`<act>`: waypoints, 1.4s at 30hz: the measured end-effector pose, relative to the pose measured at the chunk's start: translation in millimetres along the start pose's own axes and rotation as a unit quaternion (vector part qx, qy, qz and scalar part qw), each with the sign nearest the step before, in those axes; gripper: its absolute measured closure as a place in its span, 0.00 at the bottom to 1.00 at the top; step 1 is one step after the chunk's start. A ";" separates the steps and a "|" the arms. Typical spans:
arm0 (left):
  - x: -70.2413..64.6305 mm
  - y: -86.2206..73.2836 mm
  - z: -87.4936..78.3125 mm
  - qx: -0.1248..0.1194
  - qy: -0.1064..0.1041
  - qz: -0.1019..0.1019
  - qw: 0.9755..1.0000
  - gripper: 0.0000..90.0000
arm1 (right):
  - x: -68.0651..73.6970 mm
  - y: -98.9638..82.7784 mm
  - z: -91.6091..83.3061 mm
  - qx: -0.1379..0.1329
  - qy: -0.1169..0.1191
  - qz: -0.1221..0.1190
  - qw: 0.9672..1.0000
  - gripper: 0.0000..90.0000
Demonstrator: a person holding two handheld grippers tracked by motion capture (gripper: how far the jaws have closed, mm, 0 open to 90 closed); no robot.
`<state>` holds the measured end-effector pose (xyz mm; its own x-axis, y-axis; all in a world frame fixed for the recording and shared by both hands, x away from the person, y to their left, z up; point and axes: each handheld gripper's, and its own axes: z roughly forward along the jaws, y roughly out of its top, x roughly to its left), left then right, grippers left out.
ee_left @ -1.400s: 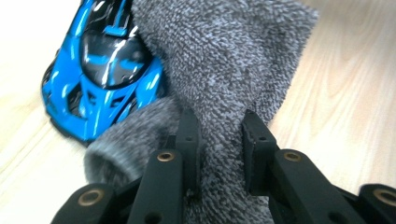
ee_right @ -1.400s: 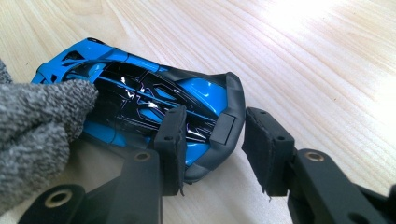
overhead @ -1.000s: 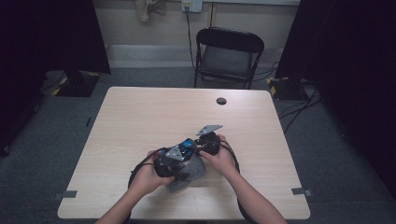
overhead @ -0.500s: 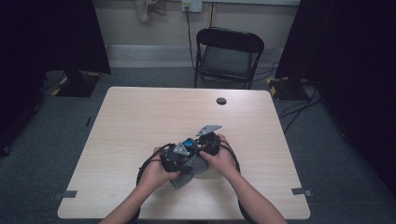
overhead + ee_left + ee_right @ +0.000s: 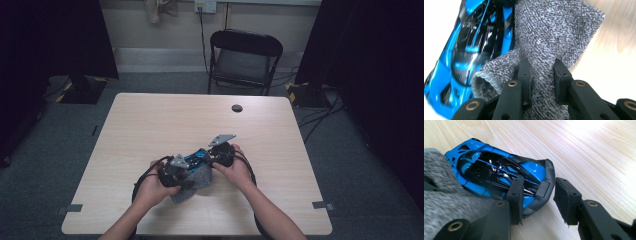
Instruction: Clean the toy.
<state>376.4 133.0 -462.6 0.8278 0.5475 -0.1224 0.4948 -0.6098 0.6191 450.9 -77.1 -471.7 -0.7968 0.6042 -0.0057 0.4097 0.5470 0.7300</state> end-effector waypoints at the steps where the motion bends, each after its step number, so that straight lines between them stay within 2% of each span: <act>1: 0.1 -2.0 -2.1 0.001 0.001 -0.001 1.000 0.80 | 0.0 0.2 0.0 0.000 -0.001 -0.001 1.000 0.66; 8: 2.0 -13.9 -15.5 0.008 0.000 -0.011 1.000 0.81 | -1.7 -0.8 -0.2 -0.001 0.001 0.007 1.000 0.66; 9: 1.3 -14.0 -16.7 -0.002 -0.003 -0.015 1.000 0.80 | -1.2 -0.3 0.1 -0.001 -0.001 0.003 1.000 0.66; 12: -1.5 -10.4 -15.3 -0.008 -0.009 -0.008 1.000 0.80 | -1.1 0.0 0.2 0.000 -0.002 0.002 1.000 0.66; 14: -8.4 -1.1 -9.9 -0.009 -0.021 0.005 1.000 0.80 | -1.3 0.1 0.1 0.000 -0.001 0.002 1.000 0.66; 15: -8.4 -1.1 -9.9 -0.009 -0.021 0.005 1.000 0.80 | -1.3 0.1 0.1 0.000 -0.001 0.002 1.000 0.66; 16: -12.5 5.0 -5.1 -0.011 -0.032 0.013 0.999 0.80 | -1.4 -0.2 0.2 -0.001 -0.001 0.005 1.000 0.66; 17: -12.5 5.0 -5.1 -0.011 -0.032 0.013 0.999 0.80 | -1.4 -0.2 0.2 -0.001 -0.001 0.005 1.000 0.66; 19: -14.8 14.8 6.8 0.001 -0.022 0.027 0.999 0.80 | -1.5 0.1 0.1 0.001 -0.001 0.003 1.000 0.66; 22: -12.4 20.1 17.4 -0.002 -0.017 0.020 1.000 0.80 | -1.5 0.2 0.1 0.001 -0.001 0.001 1.000 0.66; 26: -8.4 23.5 23.1 0.000 -0.012 0.016 1.000 0.80 | -1.6 -0.4 0.1 -0.001 0.000 0.005 1.000 0.66; 30: -6.2 21.8 21.3 -0.002 -0.007 0.016 1.000 0.80 | -1.9 -0.7 -0.2 -0.001 -0.001 0.004 1.000 0.66; 37: 0.4 10.0 10.1 -0.008 -0.007 0.002 1.000 0.80 | -2.0 -1.3 -0.3 -0.003 -0.001 0.005 1.000 0.66; 42: -0.4 3.3 3.0 -0.005 -0.007 0.001 1.000 0.80 | -1.4 -1.1 -0.1 -0.003 -0.002 0.005 1.000 0.66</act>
<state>378.4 129.1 -462.8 0.8323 0.5385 -0.1318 0.4909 -0.6055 0.6264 451.5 -78.6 -472.4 -0.7910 0.6119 0.0001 0.4158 0.5374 0.7337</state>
